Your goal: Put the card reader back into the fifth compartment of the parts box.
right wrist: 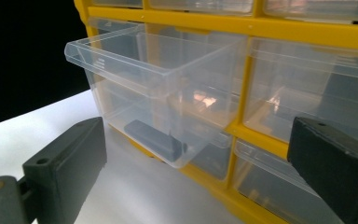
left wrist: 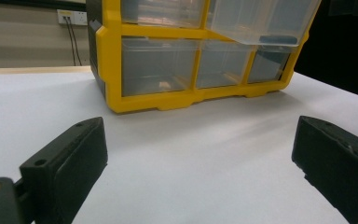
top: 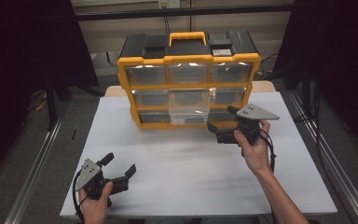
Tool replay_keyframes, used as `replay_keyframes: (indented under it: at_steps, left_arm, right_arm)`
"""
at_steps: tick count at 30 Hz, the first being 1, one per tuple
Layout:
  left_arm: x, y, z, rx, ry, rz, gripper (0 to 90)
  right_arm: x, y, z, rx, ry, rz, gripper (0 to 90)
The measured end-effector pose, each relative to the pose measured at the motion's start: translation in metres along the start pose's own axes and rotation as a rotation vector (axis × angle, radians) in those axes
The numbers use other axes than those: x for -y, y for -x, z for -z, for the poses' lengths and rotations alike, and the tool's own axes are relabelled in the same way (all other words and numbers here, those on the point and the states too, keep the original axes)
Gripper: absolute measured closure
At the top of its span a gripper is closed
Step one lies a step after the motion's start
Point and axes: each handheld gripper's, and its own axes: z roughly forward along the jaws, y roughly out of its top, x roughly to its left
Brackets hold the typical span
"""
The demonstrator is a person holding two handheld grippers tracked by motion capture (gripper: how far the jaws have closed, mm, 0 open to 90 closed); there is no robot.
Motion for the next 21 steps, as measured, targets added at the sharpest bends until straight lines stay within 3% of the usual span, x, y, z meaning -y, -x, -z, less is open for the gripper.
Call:
replay_keyframes:
  at_steps: [6,13,21]
  left_arm:
    - [0.000,0.000,0.001,-0.012,0.007,0.004,3.5]
    - [-0.001,0.000,0.002,-0.010,0.014,0.013,3.4]
    - [0.000,0.001,0.001,-0.023,0.001,0.003,3.3]
  right_arm:
    - [0.014,-0.002,0.005,0.029,0.000,-0.010,3.9]
    - [0.024,-0.004,0.014,0.087,0.026,0.027,3.8]
    - [0.045,0.004,0.024,0.117,0.003,-0.037,3.2]
